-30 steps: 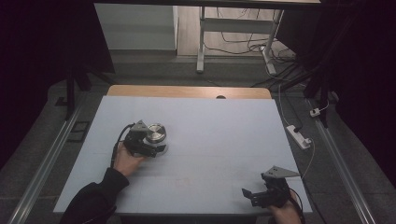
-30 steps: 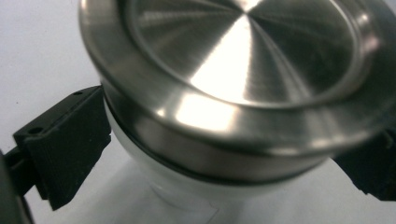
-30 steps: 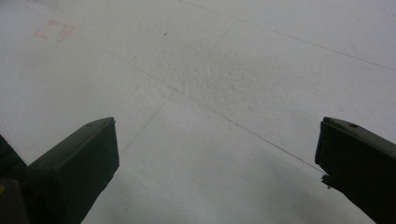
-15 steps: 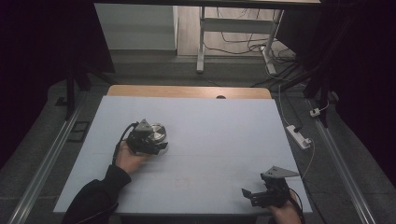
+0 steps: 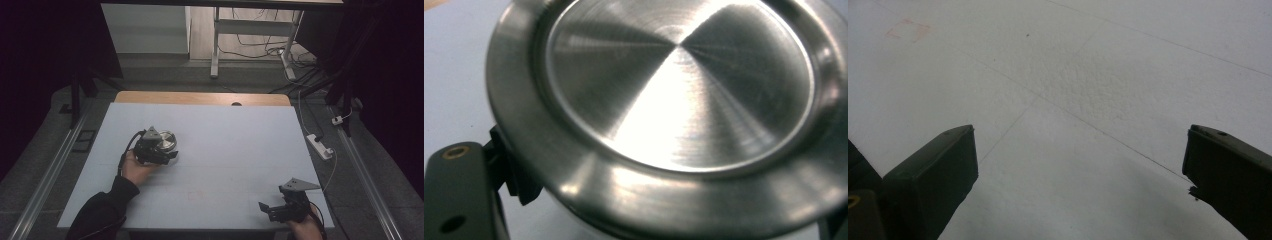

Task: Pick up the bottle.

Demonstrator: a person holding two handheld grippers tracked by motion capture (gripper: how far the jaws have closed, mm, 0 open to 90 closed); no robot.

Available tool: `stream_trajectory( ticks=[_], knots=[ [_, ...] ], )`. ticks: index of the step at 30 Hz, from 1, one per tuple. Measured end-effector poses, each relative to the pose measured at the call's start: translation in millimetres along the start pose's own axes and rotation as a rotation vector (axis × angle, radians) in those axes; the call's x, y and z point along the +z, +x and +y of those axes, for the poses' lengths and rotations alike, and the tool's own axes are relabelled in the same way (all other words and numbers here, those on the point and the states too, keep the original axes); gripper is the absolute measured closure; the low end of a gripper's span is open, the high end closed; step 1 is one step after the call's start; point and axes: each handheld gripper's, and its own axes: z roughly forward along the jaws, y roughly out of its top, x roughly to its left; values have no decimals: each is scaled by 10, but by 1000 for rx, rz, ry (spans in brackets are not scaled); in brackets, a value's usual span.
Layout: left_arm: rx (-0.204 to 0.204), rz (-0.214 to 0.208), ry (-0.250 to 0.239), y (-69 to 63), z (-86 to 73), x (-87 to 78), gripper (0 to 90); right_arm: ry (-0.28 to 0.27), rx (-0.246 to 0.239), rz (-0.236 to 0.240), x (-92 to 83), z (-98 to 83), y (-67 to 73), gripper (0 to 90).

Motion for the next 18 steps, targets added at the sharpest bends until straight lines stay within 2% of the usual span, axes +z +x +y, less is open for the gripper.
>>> stream_trajectory(
  ticks=[5,13,18],
  knots=[
    [28,-35,-1,-81,51,-27,149,-2,1,1,-2,-1,0,12],
    [93,-85,2,-313,144,-65,149,-6,1,3,-5,-2,2,12],
    [104,-125,-12,-418,167,-98,149,-7,-1,4,-6,-2,3,12]
  ],
)
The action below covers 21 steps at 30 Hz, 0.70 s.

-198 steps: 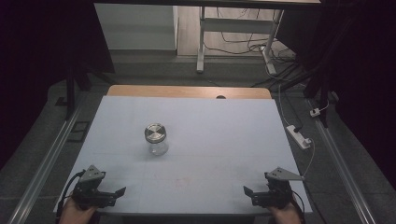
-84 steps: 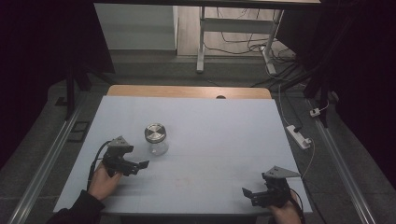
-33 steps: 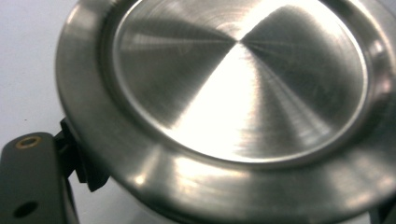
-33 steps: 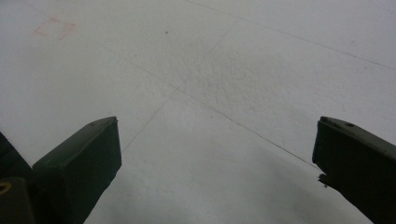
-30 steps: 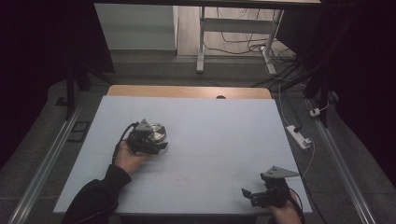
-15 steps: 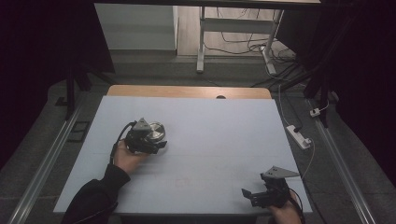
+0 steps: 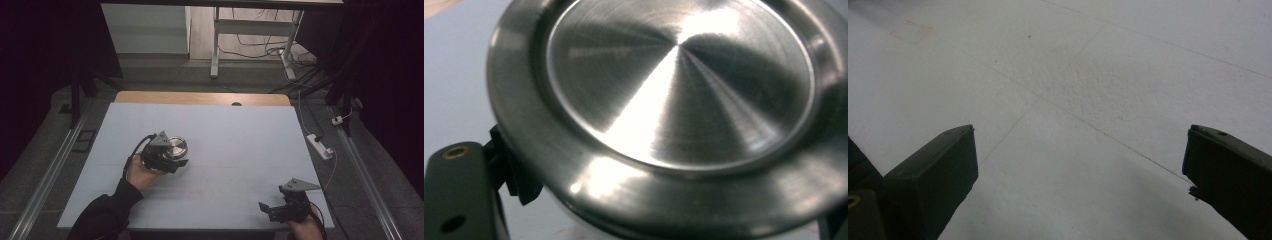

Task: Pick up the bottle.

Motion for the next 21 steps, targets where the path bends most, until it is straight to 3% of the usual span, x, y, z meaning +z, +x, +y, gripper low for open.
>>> stream_trajectory(
  ticks=[21],
  knots=[
    [76,-124,5,-435,68,22,149,-1,-5,4,-3,-1,6,12]
  ],
)
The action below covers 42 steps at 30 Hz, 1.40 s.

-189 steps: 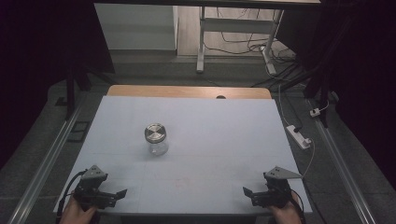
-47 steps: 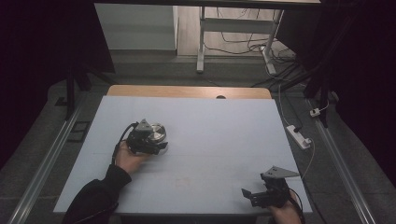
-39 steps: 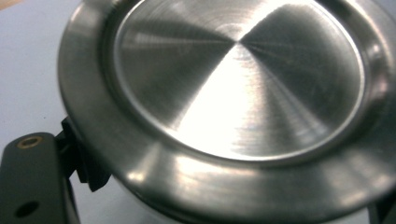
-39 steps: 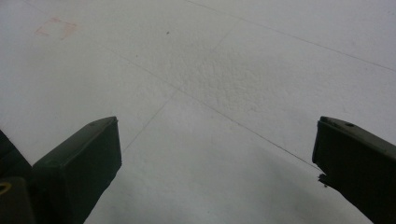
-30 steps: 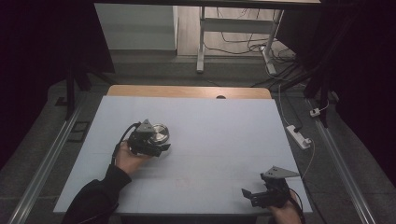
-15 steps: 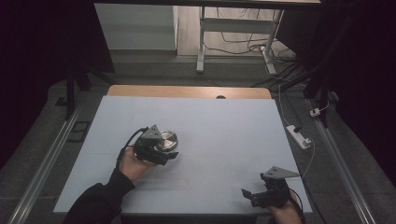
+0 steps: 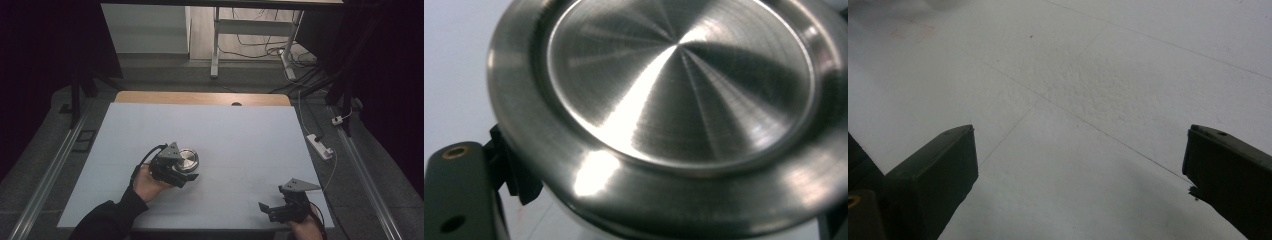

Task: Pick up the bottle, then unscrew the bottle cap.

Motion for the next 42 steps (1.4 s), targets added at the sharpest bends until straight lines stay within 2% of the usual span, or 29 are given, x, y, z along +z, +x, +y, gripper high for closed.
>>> stream_trajectory(
  ticks=[10,15,21,24,35,42],
  knots=[
    [35,-51,6,-190,40,58,149,0,-3,-1,-1,0,2,12],
    [41,-61,4,-239,56,77,149,-3,-7,-4,-7,-2,4,12],
    [41,-69,2,-237,53,89,149,-39,0,-5,-40,6,13,8],
    [44,-72,1,-234,49,89,149,-59,-13,-1,-53,34,44,4],
    [50,-79,1,-230,56,99,149,-101,-47,43,-71,158,166,0],
    [50,-84,-1,-226,65,105,149,-135,-80,90,-41,274,265,0]
  ],
)
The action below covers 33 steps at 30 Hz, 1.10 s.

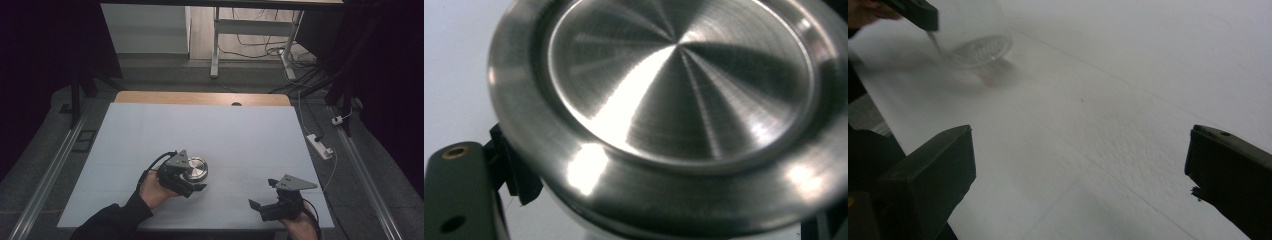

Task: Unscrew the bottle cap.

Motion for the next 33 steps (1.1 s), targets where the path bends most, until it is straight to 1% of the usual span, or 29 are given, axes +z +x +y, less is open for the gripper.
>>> stream_trajectory(
  ticks=[2,4,8,11,14,16,18,20,26,28,30,33],
  knots=[
    [1,0,2,3,0,4,149,-22,0,26,20,40,18,0],
    [0,1,3,2,-2,6,149,-32,0,54,50,85,36,0],
    [3,-2,2,0,3,7,149,-44,-19,85,107,160,99,0],
    [4,-3,0,-6,8,5,149,-28,-48,92,153,235,166,0],
    [5,-5,-1,-10,10,3,149,-16,-62,125,222,325,231,0],
    [5,-6,-1,-10,10,3,149,-5,-80,147,281,401,277,0],
    [3,-8,-1,-9,9,3,149,-9,-97,156,324,459,312,0],
    [3,-7,-1,-7,9,4,149,-4,-103,163,366,526,343,0],
    [4,-8,-1,-8,11,1,149,-1,-108,142,497,714,413,0],
    [4,-5,-1,-10,10,5,149,-1,-102,159,541,759,426,0],
    [2,-1,1,-14,10,11,149,2,-100,162,592,809,448,0],
    [14,15,22,-17,16,19,149,3,-110,171,663,876,488,0]
  ],
)
